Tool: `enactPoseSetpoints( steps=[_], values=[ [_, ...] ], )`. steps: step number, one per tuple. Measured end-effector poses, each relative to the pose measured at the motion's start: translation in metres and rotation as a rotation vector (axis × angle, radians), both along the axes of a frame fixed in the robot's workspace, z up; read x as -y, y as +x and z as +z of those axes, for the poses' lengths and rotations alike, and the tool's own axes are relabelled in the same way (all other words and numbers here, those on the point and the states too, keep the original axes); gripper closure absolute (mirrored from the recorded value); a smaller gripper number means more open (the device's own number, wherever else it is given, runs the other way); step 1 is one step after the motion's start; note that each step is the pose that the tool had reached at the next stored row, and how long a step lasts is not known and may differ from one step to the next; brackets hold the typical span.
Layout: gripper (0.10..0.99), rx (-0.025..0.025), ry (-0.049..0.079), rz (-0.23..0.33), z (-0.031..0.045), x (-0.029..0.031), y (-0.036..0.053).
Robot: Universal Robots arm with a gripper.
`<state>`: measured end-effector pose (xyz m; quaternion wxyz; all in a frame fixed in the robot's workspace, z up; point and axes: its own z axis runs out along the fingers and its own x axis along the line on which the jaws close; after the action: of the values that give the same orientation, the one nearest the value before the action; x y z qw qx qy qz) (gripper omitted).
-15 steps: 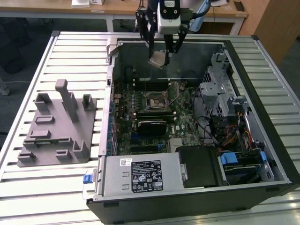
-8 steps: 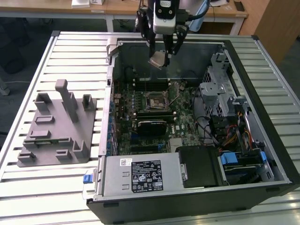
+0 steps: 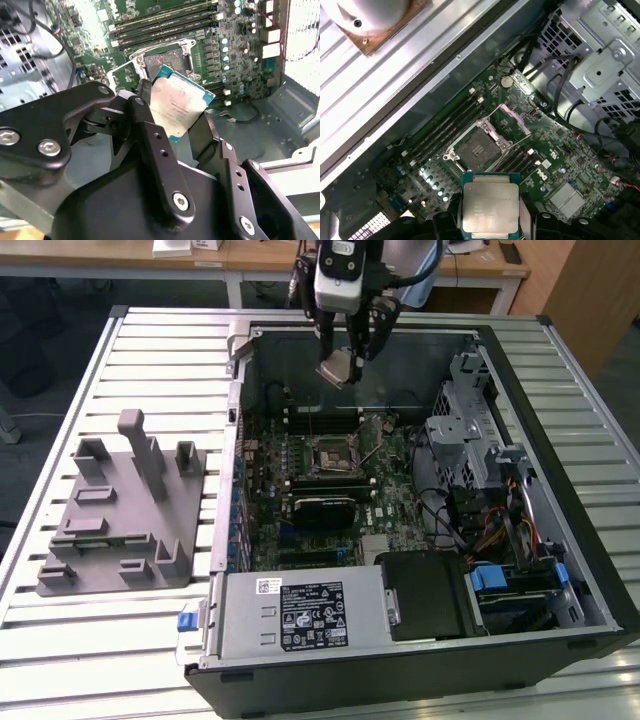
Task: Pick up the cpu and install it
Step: 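Place the cpu into insertion slot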
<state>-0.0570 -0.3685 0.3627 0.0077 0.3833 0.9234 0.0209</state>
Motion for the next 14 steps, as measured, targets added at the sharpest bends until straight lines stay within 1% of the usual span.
enactPoseSetpoints(
  steps=[14],
  values=[
    [0.545, 0.0, -0.002, -0.21, -0.0009, -0.0003, 0.0]
  ],
)
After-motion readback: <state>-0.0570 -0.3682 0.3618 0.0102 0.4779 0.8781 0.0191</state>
